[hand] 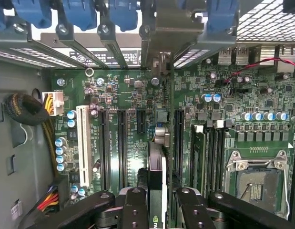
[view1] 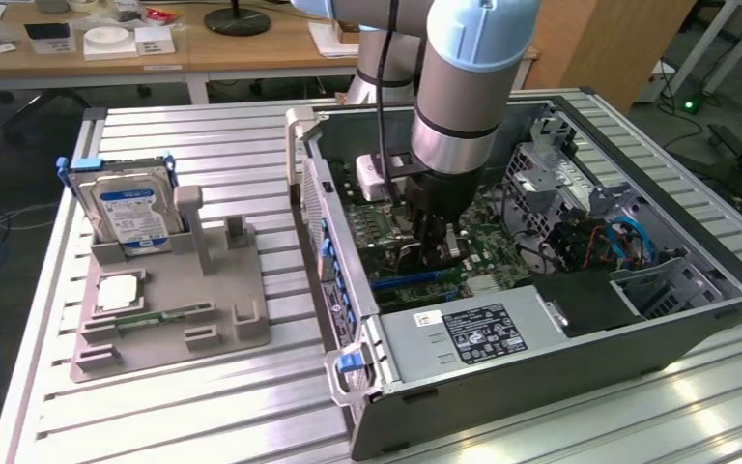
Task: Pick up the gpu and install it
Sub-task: 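Insert the gpu into the slot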
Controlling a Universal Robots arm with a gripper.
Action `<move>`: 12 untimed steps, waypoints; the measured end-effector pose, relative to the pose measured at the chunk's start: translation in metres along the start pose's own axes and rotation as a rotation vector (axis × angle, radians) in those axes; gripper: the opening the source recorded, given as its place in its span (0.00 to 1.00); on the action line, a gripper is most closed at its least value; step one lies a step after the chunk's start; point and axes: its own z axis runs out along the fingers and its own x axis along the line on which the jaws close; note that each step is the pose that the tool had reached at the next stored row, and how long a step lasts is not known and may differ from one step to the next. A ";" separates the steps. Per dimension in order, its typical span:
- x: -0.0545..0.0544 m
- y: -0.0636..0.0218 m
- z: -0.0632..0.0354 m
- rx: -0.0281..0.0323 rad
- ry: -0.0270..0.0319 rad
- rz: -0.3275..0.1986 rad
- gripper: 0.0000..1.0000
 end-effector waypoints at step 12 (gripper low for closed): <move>0.000 0.0002 0.0035 0.0000 -0.0001 0.000 0.27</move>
